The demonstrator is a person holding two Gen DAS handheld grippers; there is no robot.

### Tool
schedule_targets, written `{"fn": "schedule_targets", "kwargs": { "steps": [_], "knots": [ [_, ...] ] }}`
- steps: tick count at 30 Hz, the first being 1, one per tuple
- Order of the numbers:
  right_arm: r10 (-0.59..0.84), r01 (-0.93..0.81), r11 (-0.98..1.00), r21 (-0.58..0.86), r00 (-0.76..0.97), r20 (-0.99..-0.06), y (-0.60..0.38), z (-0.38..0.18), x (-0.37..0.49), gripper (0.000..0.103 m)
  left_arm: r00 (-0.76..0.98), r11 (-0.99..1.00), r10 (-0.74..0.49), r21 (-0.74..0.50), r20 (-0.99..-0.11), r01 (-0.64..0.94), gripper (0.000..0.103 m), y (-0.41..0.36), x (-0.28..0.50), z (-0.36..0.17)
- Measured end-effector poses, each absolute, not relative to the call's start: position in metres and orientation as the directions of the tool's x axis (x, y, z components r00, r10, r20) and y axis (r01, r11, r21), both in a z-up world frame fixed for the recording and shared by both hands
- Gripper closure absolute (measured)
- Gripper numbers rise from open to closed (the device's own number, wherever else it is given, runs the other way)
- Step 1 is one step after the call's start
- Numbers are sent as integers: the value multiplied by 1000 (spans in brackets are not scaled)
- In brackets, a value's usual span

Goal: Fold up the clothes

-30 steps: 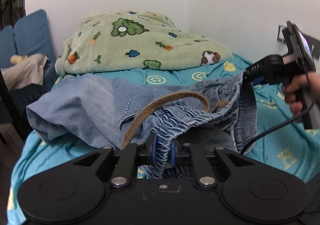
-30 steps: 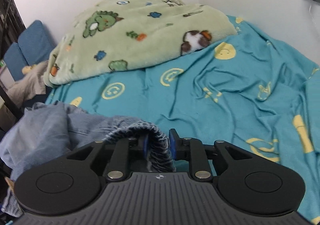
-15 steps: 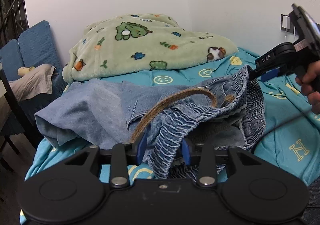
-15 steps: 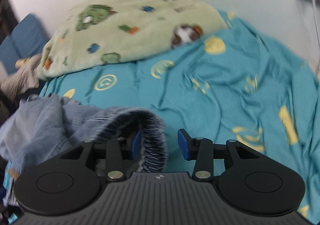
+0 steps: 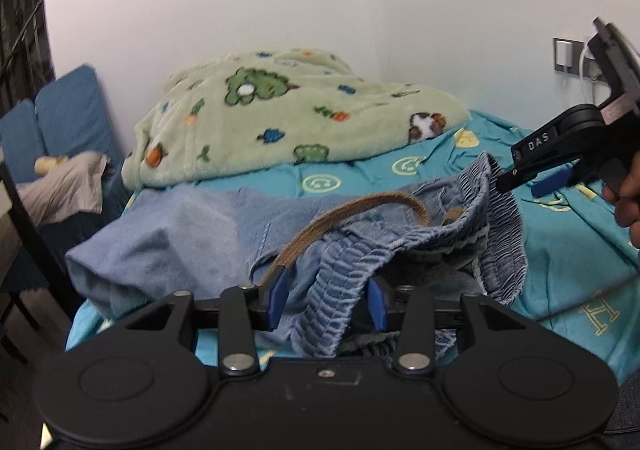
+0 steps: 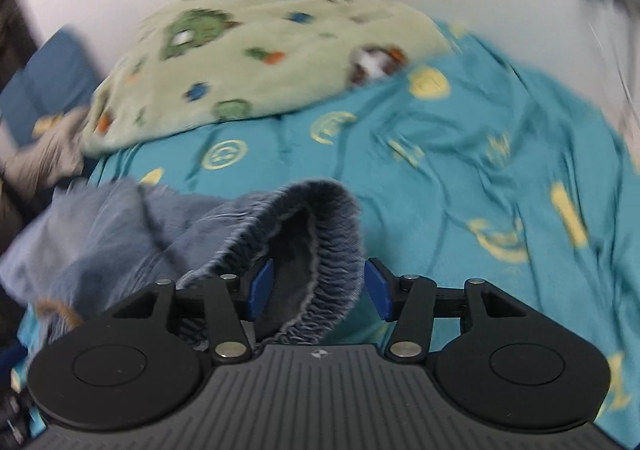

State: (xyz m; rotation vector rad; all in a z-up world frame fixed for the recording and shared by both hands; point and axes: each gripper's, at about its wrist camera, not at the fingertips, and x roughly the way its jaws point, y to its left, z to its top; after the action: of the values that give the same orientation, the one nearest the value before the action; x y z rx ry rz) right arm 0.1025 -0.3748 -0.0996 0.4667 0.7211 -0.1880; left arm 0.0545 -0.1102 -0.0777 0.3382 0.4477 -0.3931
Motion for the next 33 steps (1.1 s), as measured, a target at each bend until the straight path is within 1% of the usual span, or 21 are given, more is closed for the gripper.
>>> {"fn": "schedule_targets", "kwargs": {
  "steps": [6,9,11,12,13,14,16,19,20,22,24,26,27,29,33],
  "knots": [
    [95,482,672,562,697,-711,-399,-137,101,50,845,831,-290,320,-450,455,64,-132,65,-87],
    [141,497,623,603,687,-712,-400,-151,110,52,855,830,-281,337,-436,445,63,-135,71,-89],
    [136,487,644,589,685,-715,-396,-153,119,57,854,837,-282,322,-437,442,64,-133,77,-89],
    [135,477,659,582,686,-715,-393,-151,121,60,851,848,-283,299,-442,437,67,-130,80,-88],
    [131,469,674,571,684,-717,-391,-152,125,71,848,862,-286,267,-447,431,69,-126,83,-88],
    [118,471,679,563,686,-718,-390,-152,126,79,845,870,-287,245,-451,427,72,-123,85,-87],
    [93,475,690,546,690,-717,-388,-153,129,84,844,880,-290,222,-452,421,77,-118,87,-86],
    [72,440,717,541,725,-685,-394,-148,131,94,848,901,-291,172,-444,399,84,-108,87,-78],
    [63,427,737,523,728,-683,-392,-145,131,95,851,910,-292,146,-437,388,86,-104,86,-74],
    [46,411,763,499,735,-676,-389,-140,128,96,862,931,-299,71,-408,357,86,-90,83,-61],
    [16,393,779,489,767,-642,-388,-130,120,97,879,944,-312,-16,-362,328,87,-74,76,-44],
    [-30,333,846,416,809,-587,-376,-108,112,97,891,945,-322,-51,-321,323,87,-61,65,-29],
    [-63,315,884,346,813,-579,-369,-98,111,97,893,944,-326,-50,-309,327,87,-57,59,-24],
    [-114,306,916,260,819,-563,-360,-87,101,97,888,939,-329,-13,-322,344,87,-54,46,-21],
    [-149,345,892,291,833,-533,-370,-84,92,97,829,926,-353,-38,-433,375,86,-56,28,-32]
  ]
}}
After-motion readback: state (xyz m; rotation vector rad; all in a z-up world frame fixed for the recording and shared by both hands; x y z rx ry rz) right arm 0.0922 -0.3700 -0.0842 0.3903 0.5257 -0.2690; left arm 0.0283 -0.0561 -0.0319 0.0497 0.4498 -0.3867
